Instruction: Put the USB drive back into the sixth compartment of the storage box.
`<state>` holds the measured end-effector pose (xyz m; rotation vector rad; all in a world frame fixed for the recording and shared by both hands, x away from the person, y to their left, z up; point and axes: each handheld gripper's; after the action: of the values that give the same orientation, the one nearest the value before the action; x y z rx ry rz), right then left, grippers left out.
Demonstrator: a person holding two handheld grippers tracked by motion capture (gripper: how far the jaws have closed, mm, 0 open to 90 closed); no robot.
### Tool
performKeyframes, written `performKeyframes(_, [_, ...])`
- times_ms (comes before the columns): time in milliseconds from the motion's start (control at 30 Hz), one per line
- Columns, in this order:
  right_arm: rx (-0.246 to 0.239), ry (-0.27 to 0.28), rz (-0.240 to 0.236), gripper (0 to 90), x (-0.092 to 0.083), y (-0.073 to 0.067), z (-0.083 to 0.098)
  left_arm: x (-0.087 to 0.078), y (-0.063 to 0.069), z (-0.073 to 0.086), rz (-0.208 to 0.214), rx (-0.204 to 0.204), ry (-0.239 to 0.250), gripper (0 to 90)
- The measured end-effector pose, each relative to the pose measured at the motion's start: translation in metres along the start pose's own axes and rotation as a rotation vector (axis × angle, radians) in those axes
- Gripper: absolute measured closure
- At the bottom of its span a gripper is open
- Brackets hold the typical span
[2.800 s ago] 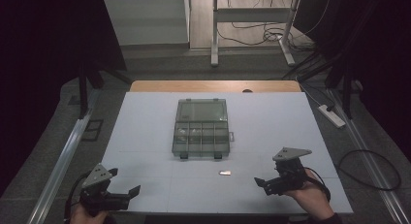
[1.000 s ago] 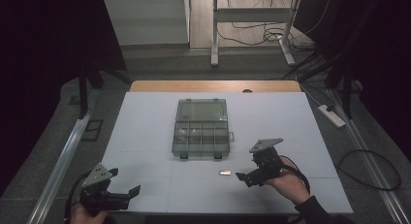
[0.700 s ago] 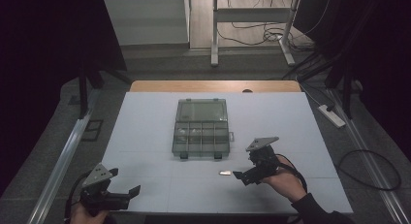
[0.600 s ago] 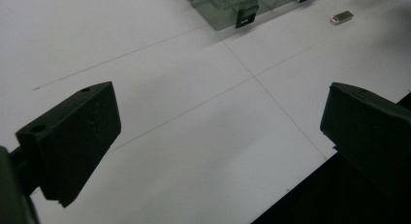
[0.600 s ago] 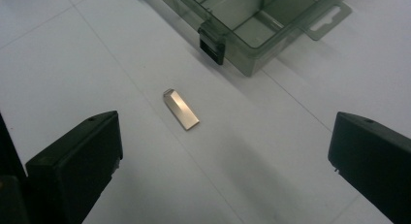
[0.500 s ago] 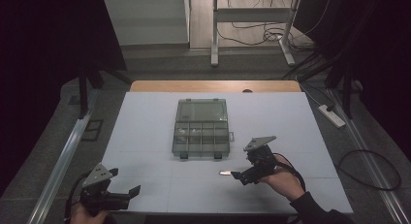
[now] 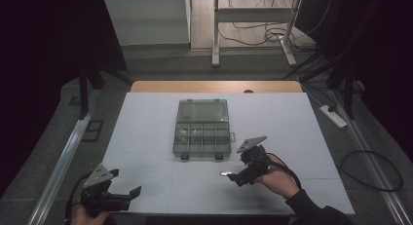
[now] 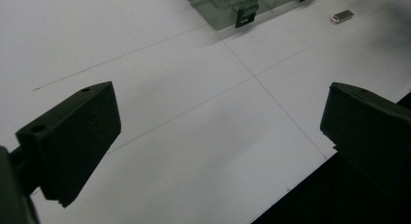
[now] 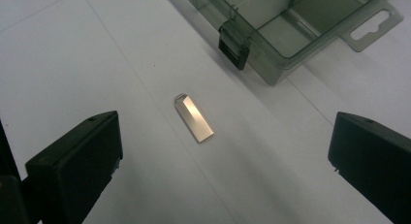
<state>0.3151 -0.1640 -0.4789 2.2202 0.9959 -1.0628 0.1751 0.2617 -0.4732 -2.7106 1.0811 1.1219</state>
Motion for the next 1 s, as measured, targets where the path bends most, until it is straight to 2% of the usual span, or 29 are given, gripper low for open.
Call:
performKeyframes(600, [-0.051,-0.056,-0.009,0.0,0.021,-0.010,-0.011,0.000,0.000,0.000,0.001,0.001,-0.001,0.9])
performKeyframes(767, [-0.043,-0.088,-0.015,0.0,0.026,-0.013,-0.012,0.000,0.000,0.000,0.000,0.002,-0.003,0.9])
performKeyframes(1000, [-0.071,-0.144,-0.020,0.0,0.034,-0.019,-0.013,0.000,0.000,0.000,0.000,0.003,-0.005,0.9])
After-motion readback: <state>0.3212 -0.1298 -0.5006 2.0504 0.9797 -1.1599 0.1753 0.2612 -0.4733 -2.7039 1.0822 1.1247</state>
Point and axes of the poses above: each handheld gripper's, and its own axes: x roughly forward along the jaws, z roughly out of its underside, y roughly to its right, and after that the axes turned 10 degrees about z, right-handed
